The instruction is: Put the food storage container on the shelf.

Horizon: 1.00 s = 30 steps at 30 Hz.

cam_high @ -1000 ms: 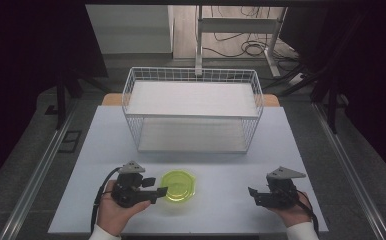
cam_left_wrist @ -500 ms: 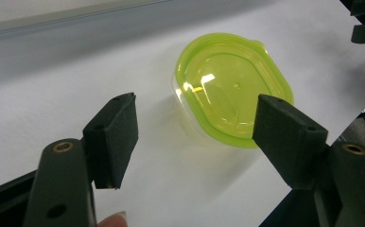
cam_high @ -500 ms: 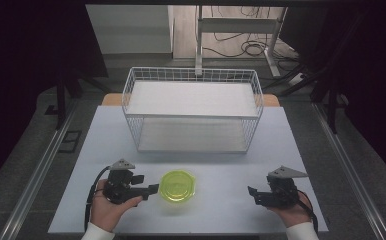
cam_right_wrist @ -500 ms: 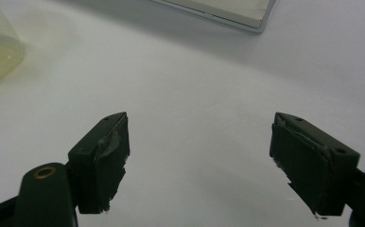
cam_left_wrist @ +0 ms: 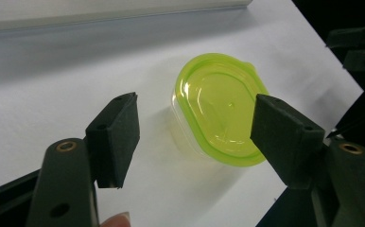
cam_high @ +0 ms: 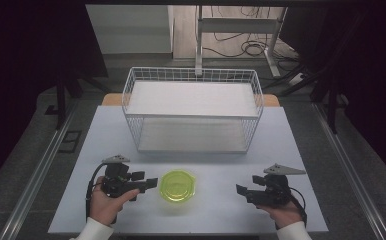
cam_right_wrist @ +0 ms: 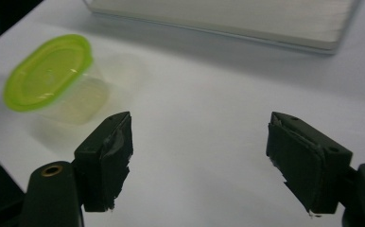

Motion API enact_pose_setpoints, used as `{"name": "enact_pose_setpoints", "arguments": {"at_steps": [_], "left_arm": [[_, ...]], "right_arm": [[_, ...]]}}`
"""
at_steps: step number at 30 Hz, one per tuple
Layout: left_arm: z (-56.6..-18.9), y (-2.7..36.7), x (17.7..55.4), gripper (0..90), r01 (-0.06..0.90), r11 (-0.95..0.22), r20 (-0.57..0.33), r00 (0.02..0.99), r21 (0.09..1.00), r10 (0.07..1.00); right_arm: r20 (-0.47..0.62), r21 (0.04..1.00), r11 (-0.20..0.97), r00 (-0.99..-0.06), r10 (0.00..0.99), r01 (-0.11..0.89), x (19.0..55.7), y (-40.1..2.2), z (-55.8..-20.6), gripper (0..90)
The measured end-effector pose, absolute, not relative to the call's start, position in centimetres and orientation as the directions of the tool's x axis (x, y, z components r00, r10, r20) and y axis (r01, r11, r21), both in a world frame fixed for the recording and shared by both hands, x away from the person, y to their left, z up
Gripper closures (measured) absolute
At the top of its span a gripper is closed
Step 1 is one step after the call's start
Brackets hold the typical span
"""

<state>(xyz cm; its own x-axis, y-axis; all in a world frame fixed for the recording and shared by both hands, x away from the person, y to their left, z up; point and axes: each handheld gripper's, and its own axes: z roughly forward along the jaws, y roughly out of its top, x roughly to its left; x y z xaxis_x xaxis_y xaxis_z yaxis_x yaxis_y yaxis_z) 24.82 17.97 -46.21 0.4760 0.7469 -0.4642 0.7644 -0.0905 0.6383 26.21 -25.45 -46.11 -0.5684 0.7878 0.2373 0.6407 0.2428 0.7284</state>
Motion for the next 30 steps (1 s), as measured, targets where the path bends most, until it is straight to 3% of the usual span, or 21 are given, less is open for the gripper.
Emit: {"name": "enact_pose_setpoints", "arguments": {"at_steps": [8, 30], "left_arm": [[-47.2, 17.7, 26.3, 35.9, 0.792, -0.083, -0.529, 0.477, 0.605, 0.701], [-50.3, 18.0, 27.9, 44.6, 0.85, -0.059, -0.64, 0.438, 0.523, 0.631]], "right_arm": [[0.358, 0.703, 0.203, -0.586, 0.727, 0.681, 26.6, -22.4, -46.1, 29.0], [0.495, 0.619, 0.199, -0.573, 0.653, 0.76, 28.9, -16.1, -48.9, 49.7]]}}
